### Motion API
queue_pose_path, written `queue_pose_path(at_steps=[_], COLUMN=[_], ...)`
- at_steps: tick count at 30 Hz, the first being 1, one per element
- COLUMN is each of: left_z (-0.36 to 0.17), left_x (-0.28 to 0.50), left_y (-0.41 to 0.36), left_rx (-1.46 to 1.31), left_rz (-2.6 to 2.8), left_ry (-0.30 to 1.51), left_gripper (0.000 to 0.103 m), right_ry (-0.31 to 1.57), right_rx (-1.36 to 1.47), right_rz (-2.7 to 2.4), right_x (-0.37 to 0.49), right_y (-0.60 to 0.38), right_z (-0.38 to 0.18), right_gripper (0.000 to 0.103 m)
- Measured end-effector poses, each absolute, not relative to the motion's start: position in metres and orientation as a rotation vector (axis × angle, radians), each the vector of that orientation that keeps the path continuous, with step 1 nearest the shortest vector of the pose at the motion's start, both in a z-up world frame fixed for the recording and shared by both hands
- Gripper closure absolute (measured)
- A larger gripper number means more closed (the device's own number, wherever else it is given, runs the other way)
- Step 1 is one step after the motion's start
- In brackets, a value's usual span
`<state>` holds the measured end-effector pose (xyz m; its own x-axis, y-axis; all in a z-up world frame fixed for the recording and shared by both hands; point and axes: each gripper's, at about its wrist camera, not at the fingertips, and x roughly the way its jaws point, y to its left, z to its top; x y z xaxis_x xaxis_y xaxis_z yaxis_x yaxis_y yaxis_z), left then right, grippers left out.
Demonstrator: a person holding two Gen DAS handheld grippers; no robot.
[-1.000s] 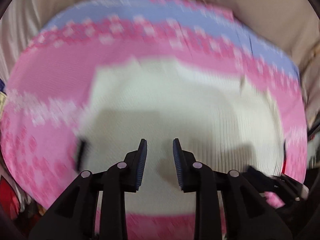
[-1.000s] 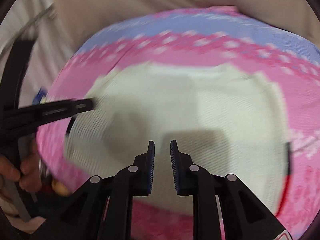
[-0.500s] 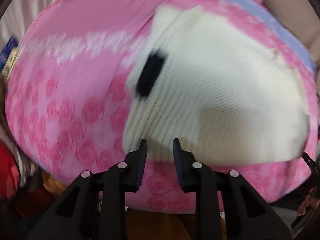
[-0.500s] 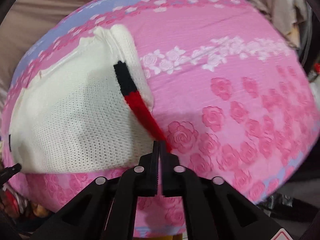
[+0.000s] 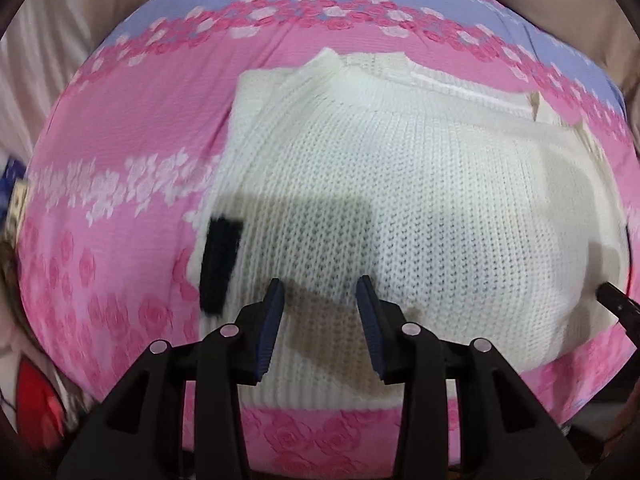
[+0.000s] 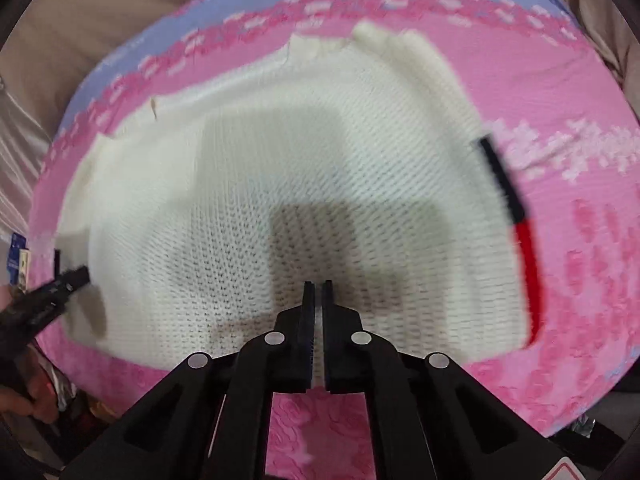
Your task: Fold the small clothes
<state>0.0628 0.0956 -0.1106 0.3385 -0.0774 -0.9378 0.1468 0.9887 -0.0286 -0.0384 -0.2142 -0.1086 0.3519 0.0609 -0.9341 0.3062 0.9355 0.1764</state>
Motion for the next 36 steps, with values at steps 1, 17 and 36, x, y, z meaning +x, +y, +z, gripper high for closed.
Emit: queue_pose_path(at_steps=[1, 17, 36], left_z=[-0.11, -0.11, -0.099], left_x=[0.06, 0.127, 0.097], left_y=[0.098, 0.129, 0.128], left_rx=[0.031, -0.089, -0.037], left_rz=[-0.13, 0.085, 0.066], left_ry=[1.223, 1.203, 1.207], left_gripper=[0.067, 0.072, 0.072], right_ry=[1.171, 1.155, 1.086], right_rx=[0.338, 0.319, 0.166], right_rz=[-0.161, -0.18, 0.04], right_x=[-0.041, 0.03, -0.027], right_y=[-0.221, -0.298, -0.18], right_z=[-0.095, -0.102, -0.055], right_gripper=[0.097, 0.095, 0.085])
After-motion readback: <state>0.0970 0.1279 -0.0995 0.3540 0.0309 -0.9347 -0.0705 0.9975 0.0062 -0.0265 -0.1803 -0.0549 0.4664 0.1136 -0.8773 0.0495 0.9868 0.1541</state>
